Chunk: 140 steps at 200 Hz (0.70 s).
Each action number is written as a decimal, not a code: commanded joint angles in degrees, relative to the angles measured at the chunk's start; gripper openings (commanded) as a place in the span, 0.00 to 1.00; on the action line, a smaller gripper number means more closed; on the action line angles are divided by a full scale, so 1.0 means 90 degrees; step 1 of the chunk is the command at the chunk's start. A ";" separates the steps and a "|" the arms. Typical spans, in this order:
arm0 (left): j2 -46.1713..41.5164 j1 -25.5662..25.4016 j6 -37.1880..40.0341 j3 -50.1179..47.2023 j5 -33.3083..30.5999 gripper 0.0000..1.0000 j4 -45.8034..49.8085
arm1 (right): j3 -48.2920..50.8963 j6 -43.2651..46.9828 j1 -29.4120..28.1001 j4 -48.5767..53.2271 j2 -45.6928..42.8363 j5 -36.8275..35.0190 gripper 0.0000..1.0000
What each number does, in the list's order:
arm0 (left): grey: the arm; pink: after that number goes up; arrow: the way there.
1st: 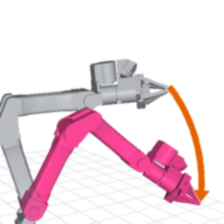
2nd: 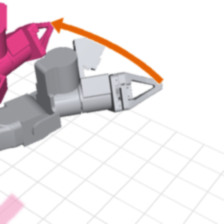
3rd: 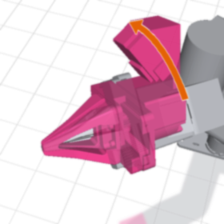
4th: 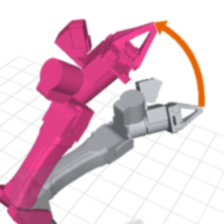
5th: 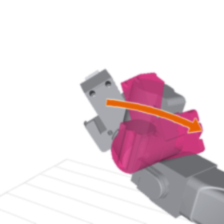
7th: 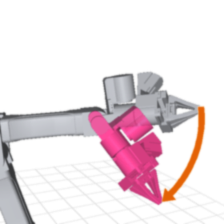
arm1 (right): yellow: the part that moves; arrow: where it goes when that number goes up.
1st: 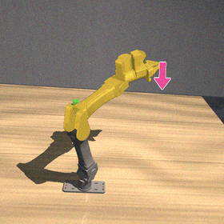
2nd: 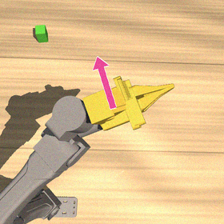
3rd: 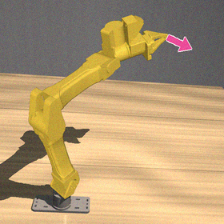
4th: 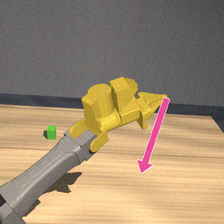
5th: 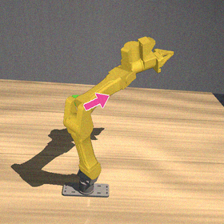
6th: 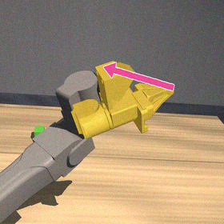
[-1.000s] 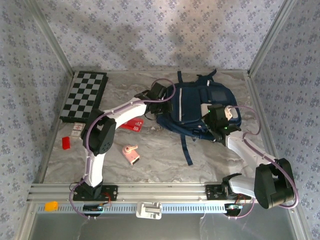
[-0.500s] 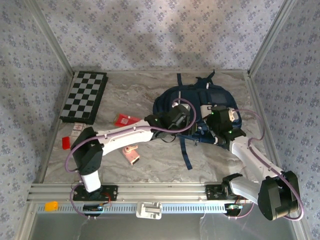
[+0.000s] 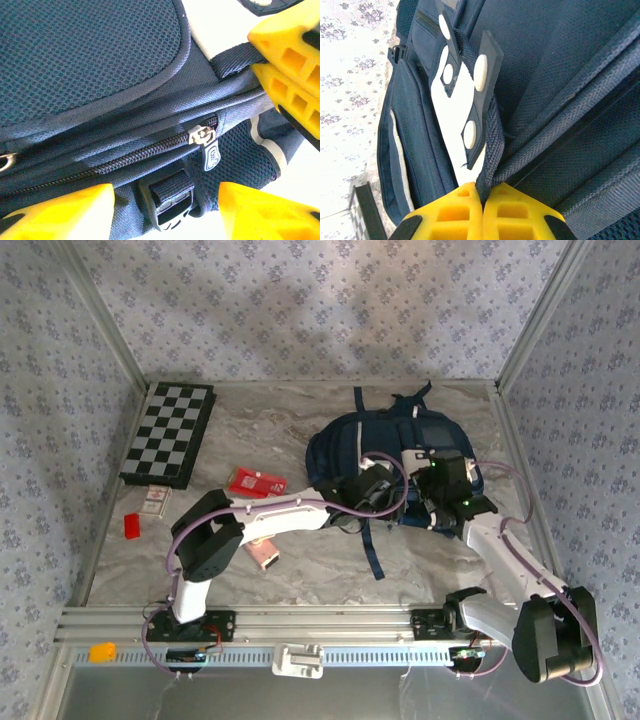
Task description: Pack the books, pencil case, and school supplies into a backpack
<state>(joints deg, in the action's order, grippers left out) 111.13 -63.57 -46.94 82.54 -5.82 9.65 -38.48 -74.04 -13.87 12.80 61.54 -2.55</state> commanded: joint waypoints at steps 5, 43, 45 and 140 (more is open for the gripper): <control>0.0300 0.0011 0.0330 0.0624 -0.0074 0.59 0.0208 | -0.0227 -0.0172 0.0045 -0.0544 -0.0108 0.0373 0.00; 0.0606 -0.0104 0.0708 0.0856 -0.0938 0.65 0.0193 | -0.0218 -0.0380 0.0004 -0.0643 -0.0080 0.0628 0.00; 0.0629 -0.0112 0.0710 0.0867 -0.0987 0.65 0.0174 | -0.0212 -0.0397 0.0004 -0.0634 -0.0075 0.0618 0.00; 0.1084 -0.0212 -0.0700 0.1250 -0.3312 0.57 0.0865 | 0.0181 -0.0707 0.0078 -0.0815 -0.0116 0.0565 0.00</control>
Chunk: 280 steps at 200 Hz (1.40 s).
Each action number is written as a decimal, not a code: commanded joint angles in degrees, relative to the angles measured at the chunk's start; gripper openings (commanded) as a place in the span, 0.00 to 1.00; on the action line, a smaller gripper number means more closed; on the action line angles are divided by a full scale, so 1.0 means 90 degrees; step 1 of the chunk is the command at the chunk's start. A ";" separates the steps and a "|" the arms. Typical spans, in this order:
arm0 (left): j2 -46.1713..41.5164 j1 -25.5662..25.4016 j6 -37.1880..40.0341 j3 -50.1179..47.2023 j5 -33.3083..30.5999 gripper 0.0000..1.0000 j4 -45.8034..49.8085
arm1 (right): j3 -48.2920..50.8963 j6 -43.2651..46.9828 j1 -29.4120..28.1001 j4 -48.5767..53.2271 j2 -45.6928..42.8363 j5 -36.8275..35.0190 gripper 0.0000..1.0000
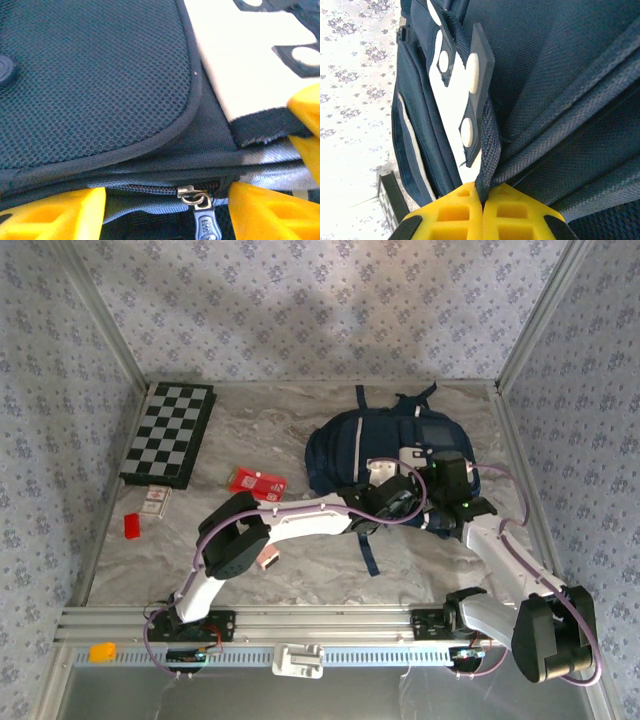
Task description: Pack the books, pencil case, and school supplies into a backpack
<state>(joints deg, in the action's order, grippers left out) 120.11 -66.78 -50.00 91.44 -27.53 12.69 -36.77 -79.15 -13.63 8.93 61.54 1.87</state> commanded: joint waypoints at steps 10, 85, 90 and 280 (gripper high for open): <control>-0.0043 0.0155 -0.0472 0.0161 -0.0934 0.51 0.0724 | 0.0002 -0.0137 0.0095 -0.0429 -0.0073 0.0118 0.00; -0.0950 0.0262 0.0915 -0.0765 0.0392 0.42 0.0102 | -0.0147 -0.0102 0.0118 -0.0619 0.0201 0.0222 0.00; -0.0926 0.0271 0.1001 -0.0709 0.0474 0.44 0.0138 | -0.0162 -0.0102 0.0118 -0.0604 0.0205 0.0214 0.00; -0.0554 0.0418 -0.1641 -0.0675 0.1109 0.46 0.0271 | -0.0030 -0.0169 0.0176 -0.0719 0.0435 0.0311 0.00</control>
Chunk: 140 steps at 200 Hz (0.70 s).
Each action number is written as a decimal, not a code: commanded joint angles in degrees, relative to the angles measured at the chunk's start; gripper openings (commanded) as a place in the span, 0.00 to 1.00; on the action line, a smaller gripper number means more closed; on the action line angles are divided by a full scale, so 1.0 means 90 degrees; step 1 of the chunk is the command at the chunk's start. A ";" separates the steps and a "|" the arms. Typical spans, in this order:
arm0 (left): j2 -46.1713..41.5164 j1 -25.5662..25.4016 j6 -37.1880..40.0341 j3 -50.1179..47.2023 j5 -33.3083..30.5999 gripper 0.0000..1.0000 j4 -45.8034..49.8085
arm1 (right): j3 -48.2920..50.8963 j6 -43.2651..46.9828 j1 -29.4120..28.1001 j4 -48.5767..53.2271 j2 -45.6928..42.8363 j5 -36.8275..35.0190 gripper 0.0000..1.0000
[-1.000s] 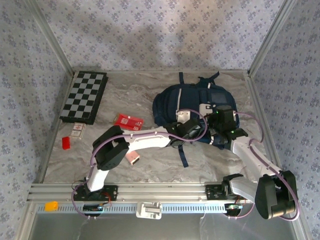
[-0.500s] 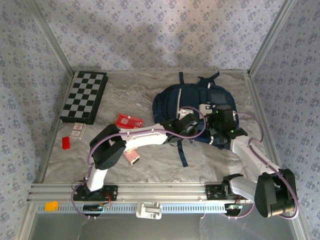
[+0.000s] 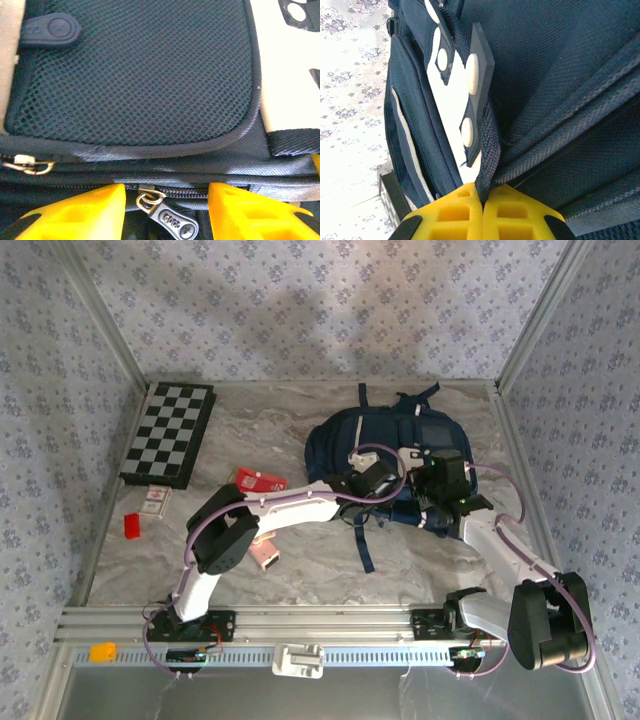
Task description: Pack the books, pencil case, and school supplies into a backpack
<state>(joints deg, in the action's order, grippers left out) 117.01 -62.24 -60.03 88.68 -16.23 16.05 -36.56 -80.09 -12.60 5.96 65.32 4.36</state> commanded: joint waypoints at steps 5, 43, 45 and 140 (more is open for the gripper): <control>-0.0235 -0.0119 -0.0521 -0.0408 -0.0107 0.46 -0.0187 | -0.0054 -0.0056 0.0067 -0.0387 0.0018 0.0036 0.00; 0.0133 -0.0067 -0.0682 0.0040 0.0170 0.45 0.0137 | -0.0048 -0.0088 0.0067 -0.0407 0.0026 0.0006 0.00; 0.0160 -0.0055 -0.0708 0.0059 0.0191 0.45 0.0151 | -0.0044 -0.0091 0.0063 -0.0408 0.0025 0.0004 0.00; -0.0804 0.0332 0.0059 -0.0643 -0.0062 0.03 -0.0265 | -0.0154 0.0230 0.0157 -0.0221 0.0066 -0.0009 0.00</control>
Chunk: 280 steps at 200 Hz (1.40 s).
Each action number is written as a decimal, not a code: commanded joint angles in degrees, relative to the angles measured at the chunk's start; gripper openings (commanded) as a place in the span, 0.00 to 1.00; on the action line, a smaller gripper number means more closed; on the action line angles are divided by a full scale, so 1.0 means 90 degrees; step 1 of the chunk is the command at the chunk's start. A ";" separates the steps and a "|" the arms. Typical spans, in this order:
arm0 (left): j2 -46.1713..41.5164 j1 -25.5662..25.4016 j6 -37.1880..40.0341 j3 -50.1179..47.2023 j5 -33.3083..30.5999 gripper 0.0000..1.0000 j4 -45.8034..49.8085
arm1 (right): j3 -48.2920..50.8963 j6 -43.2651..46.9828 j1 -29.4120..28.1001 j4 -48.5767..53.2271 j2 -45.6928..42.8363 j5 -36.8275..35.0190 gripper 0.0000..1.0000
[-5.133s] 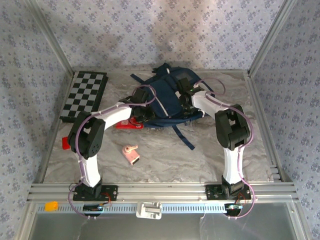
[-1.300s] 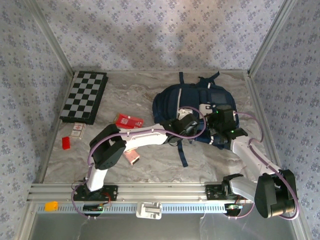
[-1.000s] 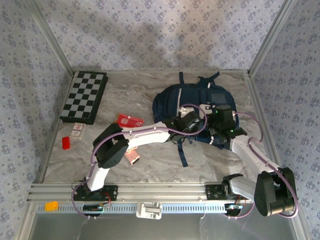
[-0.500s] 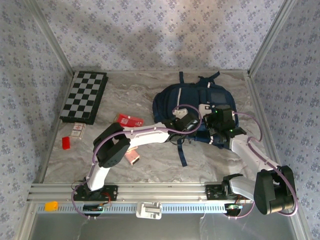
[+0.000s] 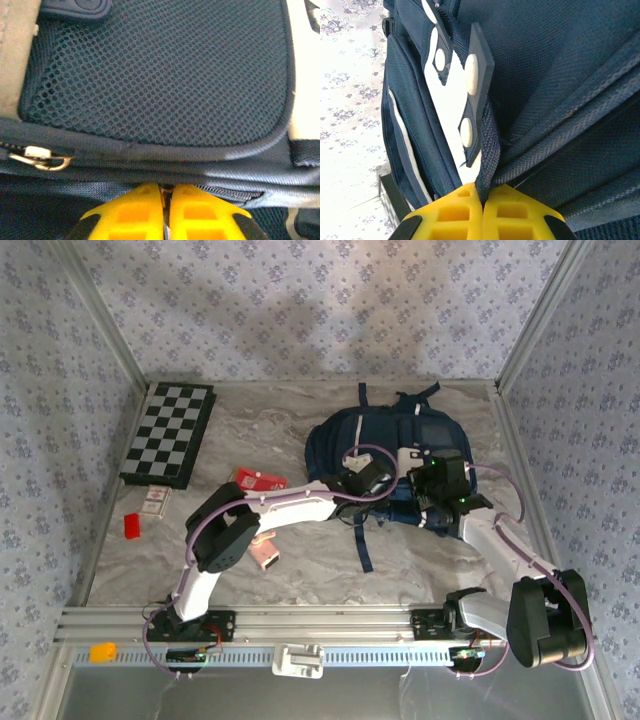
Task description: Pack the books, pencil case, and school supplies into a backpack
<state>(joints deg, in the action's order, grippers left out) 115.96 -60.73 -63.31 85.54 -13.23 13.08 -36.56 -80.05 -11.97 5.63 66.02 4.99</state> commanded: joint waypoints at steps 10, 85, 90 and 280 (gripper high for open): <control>-0.0883 0.0216 0.0485 -0.0431 -0.0401 0.00 0.0170 | -0.0187 0.0289 0.0114 -0.0116 -0.0031 -0.0096 0.00; -0.1378 0.0546 0.2530 -0.0609 0.0214 0.00 0.1610 | -0.0476 0.0877 0.0455 -0.0041 0.0249 0.0050 0.00; -0.1403 0.0553 0.2662 -0.0642 0.0213 0.00 0.1663 | -0.0518 0.0877 0.0526 -0.0039 0.0308 0.0110 0.00; -0.1115 0.0605 0.2900 -0.0378 0.1128 0.00 0.1088 | 0.0376 0.0144 -0.1050 -0.0415 -0.0141 0.0495 0.70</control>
<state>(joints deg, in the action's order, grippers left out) 106.17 -55.48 -38.35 80.01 -3.81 22.41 -31.62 -74.11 -19.55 8.93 61.30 9.72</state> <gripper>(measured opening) 0.044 0.725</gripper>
